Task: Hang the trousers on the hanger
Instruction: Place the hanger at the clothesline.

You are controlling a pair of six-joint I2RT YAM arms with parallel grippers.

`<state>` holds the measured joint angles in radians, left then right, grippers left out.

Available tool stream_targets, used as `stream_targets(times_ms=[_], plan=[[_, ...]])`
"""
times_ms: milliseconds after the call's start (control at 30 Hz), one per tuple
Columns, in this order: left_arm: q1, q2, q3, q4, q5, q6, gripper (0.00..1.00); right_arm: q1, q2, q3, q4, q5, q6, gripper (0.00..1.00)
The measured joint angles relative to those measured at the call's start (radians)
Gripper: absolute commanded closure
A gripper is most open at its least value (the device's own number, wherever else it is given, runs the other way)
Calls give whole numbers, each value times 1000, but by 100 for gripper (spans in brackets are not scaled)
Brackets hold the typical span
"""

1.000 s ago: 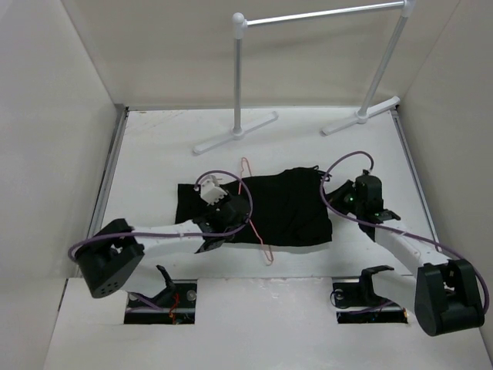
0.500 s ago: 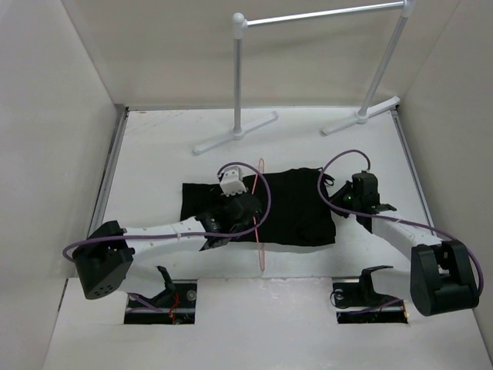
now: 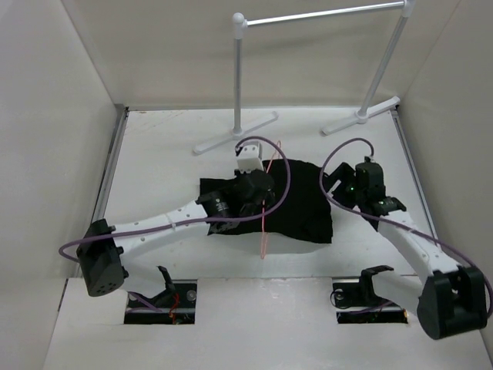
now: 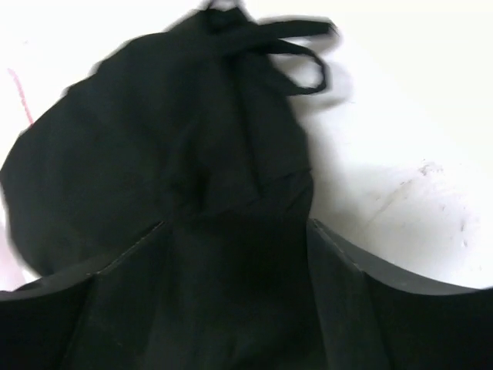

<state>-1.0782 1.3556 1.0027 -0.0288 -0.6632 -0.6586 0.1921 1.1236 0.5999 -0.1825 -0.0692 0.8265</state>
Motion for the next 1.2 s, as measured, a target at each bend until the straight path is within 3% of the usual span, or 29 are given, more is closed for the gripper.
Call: stream_targets(times_ms=[100,233,333,367,433,600,767,1000,1200], plan=[[4,5,159,-92,14,34,99,0,-147,76,-115,10,-32,19],[21,29,399,-183,54,80,99,10,-333,222,-254,9,-92,30],[48,70,595,-280,93,105,99,50,-438,336,-337,-13,-130,58],[55,88,655,-306,107,112,99,70,-461,370,-358,-24,-135,61],[73,125,769,-354,138,121,99,128,-494,444,-386,-52,-133,59],[86,219,965,-455,209,130,98,324,-463,545,-318,-92,-94,30],[83,322,1086,-556,267,134,98,462,-300,551,-174,-92,-81,30],[75,376,1100,-648,289,142,98,526,-115,508,-76,-87,-71,39],[65,376,1100,-654,282,146,97,567,-103,478,-25,-61,-60,81]])
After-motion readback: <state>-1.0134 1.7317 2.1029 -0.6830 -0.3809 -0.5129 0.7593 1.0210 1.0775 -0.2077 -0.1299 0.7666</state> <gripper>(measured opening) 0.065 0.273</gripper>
